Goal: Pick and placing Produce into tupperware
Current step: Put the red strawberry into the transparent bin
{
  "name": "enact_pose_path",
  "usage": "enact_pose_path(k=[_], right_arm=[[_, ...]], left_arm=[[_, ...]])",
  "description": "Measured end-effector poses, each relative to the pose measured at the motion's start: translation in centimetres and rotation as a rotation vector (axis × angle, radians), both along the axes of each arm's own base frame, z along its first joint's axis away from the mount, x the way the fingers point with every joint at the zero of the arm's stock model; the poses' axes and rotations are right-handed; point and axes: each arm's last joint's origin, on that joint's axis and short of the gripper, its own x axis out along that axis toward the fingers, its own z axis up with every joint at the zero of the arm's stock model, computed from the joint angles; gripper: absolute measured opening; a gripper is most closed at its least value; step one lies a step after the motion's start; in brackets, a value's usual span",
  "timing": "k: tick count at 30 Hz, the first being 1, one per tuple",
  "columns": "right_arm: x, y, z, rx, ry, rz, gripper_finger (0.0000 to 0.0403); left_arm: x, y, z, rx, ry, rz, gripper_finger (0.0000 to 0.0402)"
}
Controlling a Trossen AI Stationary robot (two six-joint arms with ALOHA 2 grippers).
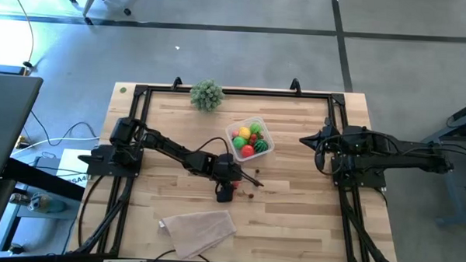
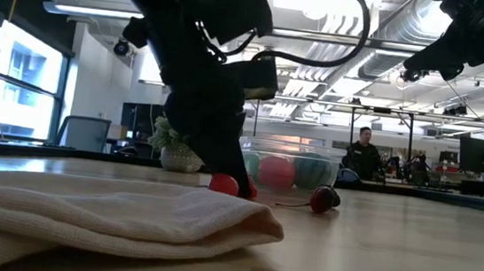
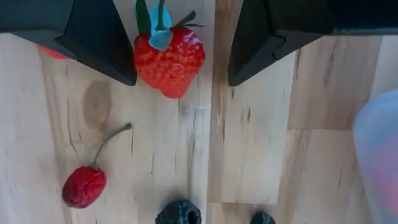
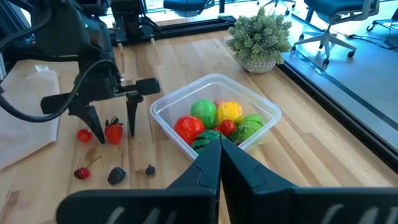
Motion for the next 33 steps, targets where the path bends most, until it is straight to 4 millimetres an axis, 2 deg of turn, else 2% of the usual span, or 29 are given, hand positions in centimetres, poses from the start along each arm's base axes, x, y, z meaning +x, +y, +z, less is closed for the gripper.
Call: enact_pose_path(k=[15,27,33], right_arm=[[0.0,0.0,0.0,0.0,0.0,0.0,0.0],[0.0,0.0,0.0,0.0,0.0,0.0,0.0],[0.0,0.0,0.0,0.0,0.0,0.0,0.0]], left_arm=[[-0.09,0.03,-0.09,0.008,0.011,0.003,0.0241],[-0.14,0.06,-0.14,0.005,0.017,0.001,0.0158],[-0.16,0.06,-0.16,0.004,0.018,0.0,0.0138]])
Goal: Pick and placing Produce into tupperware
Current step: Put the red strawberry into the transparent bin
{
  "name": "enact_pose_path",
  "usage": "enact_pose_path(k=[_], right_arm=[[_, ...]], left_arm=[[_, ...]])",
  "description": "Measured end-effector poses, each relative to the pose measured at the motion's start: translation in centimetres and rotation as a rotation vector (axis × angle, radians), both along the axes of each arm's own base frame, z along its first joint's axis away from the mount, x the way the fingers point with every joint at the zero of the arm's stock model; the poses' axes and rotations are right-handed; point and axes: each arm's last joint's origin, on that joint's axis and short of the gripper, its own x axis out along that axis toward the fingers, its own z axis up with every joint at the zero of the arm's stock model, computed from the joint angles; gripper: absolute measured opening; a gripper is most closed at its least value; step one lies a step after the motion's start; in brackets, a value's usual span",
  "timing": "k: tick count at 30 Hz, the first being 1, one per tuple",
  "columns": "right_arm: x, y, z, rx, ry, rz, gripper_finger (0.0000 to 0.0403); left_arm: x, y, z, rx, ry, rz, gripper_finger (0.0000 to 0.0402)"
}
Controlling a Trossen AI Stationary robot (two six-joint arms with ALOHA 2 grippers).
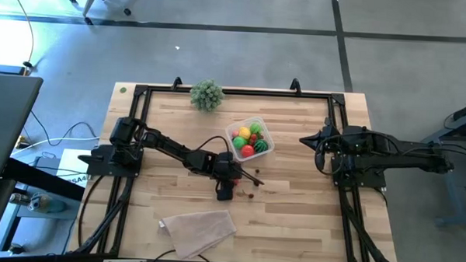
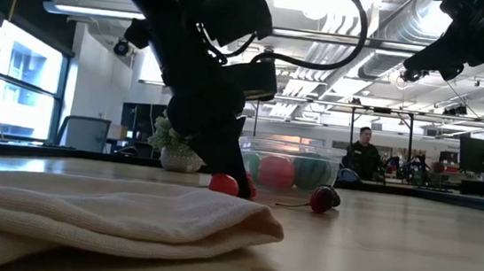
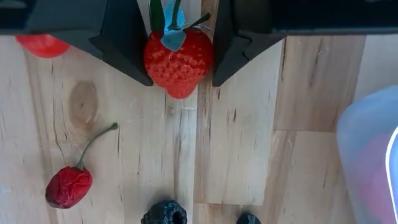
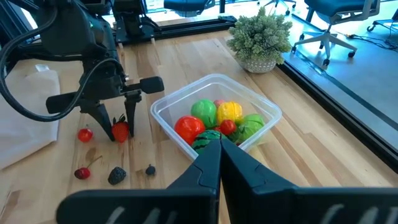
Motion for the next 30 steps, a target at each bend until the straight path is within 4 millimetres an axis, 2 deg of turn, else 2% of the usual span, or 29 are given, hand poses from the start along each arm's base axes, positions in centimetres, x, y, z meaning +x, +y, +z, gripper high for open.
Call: enact_pose_path(k=[7,14,19,25,30], right_arm=[[0.0,0.0,0.0,0.0,0.0,0.0,0.0],[0.0,0.0,0.0,0.0,0.0,0.0,0.0],[0.0,0.0,0.0,0.0,0.0,0.0,0.0],[0.0,0.0,0.0,0.0,0.0,0.0,0.0],[0.0,0.0,0.0,0.0,0.0,0.0,0.0]], left_arm=[[0.0,0.0,0.0,-0.001,0.001,-0.003,0.0156],[0.4,0.0,0.4,0.0,0.006,-0.012,0.0139],[1.2,-0.2,1.6,-0.011,0.023,-0.026,0.0137],[2.1,-0.2,3.2,-0.01,0.011,-0.051,0.0153],[2.9,-0.4,4.6,-0.025,-0.024,-0.124,0.014]])
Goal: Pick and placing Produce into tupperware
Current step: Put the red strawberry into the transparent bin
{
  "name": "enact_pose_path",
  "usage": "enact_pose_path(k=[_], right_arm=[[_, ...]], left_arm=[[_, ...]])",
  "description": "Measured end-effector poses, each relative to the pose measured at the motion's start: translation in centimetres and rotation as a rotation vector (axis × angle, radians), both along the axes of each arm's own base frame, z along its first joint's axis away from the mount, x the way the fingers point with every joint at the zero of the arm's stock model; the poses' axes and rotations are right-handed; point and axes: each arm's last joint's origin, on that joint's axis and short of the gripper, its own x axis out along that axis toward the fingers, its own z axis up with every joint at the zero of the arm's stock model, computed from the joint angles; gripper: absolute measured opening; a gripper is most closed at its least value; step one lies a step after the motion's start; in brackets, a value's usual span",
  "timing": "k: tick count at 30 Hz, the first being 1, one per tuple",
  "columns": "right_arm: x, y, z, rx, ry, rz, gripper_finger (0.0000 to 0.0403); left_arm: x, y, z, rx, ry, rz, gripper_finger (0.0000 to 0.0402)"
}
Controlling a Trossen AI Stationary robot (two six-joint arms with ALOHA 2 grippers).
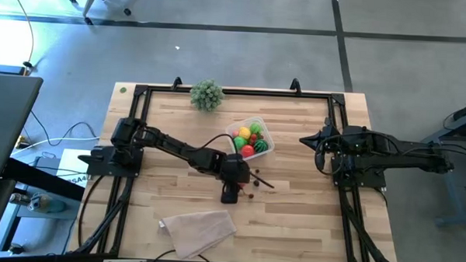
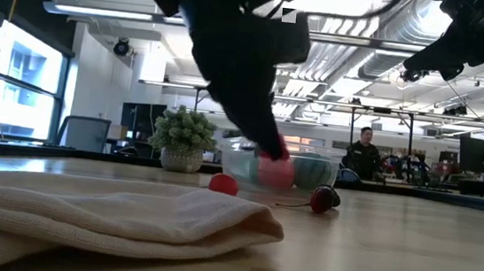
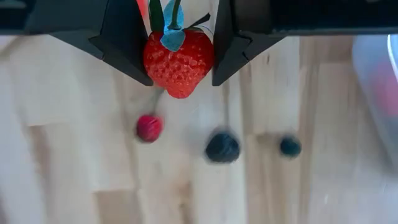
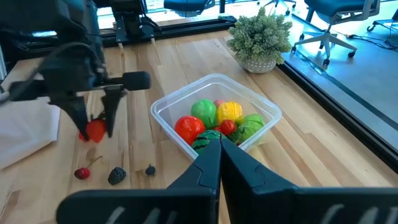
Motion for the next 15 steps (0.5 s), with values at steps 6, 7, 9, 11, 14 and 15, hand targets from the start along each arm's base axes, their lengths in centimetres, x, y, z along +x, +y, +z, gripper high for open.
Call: enact_pose_path(k=[6,7,9,11,14,15], right_arm=[[0.0,0.0,0.0,0.0,0.0,0.0,0.0],[0.0,0.0,0.0,0.0,0.0,0.0,0.0],[0.0,0.0,0.0,0.0,0.0,0.0,0.0],[0.0,0.0,0.0,0.0,0.0,0.0,0.0],[0.0,0.0,0.0,0.0,0.0,0.0,0.0],[0.0,0.0,0.0,0.0,0.0,0.0,0.0]], left_arm=[[0.6,0.0,1.7,0.03,0.014,-0.046,0.0139],[0.6,0.1,2.0,0.041,0.016,-0.05,0.0143],[0.8,0.1,2.7,0.074,0.021,-0.05,0.0152],[1.0,0.2,3.5,0.107,0.027,-0.045,0.0155],[1.3,1.0,4.8,0.139,0.04,-0.029,0.0147],[1.4,1.3,5.3,0.141,0.042,-0.021,0.0142]])
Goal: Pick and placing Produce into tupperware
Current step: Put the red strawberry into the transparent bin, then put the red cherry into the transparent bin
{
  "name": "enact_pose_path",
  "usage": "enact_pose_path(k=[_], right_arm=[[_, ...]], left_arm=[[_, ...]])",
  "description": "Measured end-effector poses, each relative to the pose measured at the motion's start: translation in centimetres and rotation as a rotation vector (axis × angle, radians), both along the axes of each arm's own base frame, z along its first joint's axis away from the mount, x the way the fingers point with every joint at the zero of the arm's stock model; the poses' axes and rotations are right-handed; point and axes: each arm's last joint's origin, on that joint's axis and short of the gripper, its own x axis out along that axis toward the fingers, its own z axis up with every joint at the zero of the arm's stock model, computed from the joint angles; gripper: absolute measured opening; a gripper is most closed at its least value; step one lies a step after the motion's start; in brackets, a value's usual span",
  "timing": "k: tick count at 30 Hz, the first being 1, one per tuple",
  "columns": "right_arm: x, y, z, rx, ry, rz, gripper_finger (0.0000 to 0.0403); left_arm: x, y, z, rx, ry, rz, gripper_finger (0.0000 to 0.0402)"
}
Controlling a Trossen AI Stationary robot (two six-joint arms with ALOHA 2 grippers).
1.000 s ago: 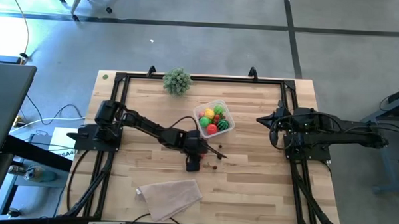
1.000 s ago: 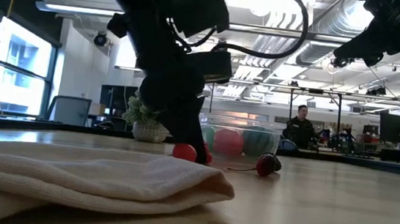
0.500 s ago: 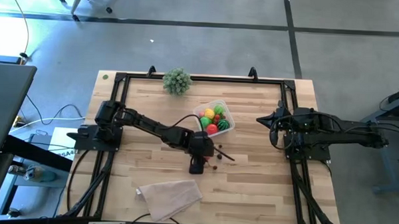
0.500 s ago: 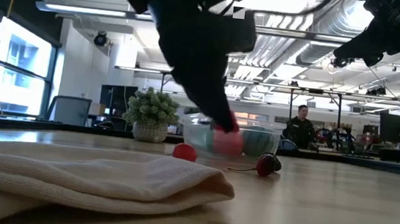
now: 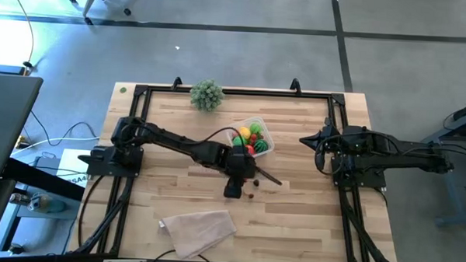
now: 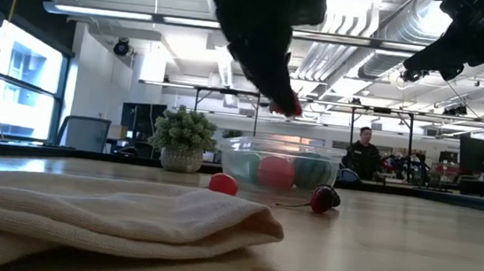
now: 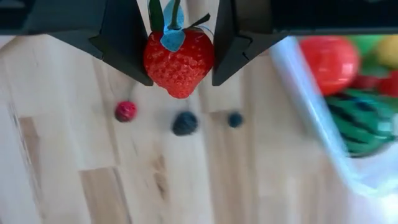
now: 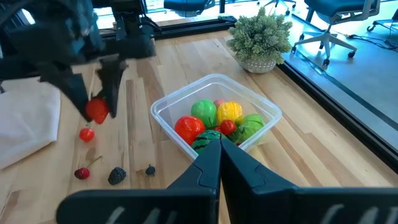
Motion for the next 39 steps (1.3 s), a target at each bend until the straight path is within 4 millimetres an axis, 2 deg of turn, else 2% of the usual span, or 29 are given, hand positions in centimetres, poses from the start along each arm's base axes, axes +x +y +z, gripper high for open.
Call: enact_pose_path(k=[5,11,17,21,26,31,39], right_arm=[[0.0,0.0,0.0,0.0,0.0,0.0,0.0],[0.0,0.0,0.0,0.0,0.0,0.0,0.0],[0.0,0.0,0.0,0.0,0.0,0.0,0.0],[0.0,0.0,0.0,0.0,0.0,0.0,0.0],[0.0,0.0,0.0,0.0,0.0,0.0,0.0],[0.0,0.0,0.0,0.0,0.0,0.0,0.0],[0.0,0.0,0.0,0.0,0.0,0.0,0.0]], left_arm=[[0.4,2.8,2.3,0.016,-0.012,0.049,0.013],[0.0,7.4,4.1,0.032,-0.009,0.144,0.0157],[-1.8,12.4,4.0,-0.025,0.053,0.244,0.0141],[-2.7,14.4,3.1,-0.097,0.058,0.264,0.0118],[-3.4,15.4,2.1,-0.139,0.076,0.275,0.0092],[-3.4,15.3,1.9,-0.144,0.081,0.271,0.0076],[-3.2,13.7,1.9,-0.283,0.089,0.163,0.0055]])
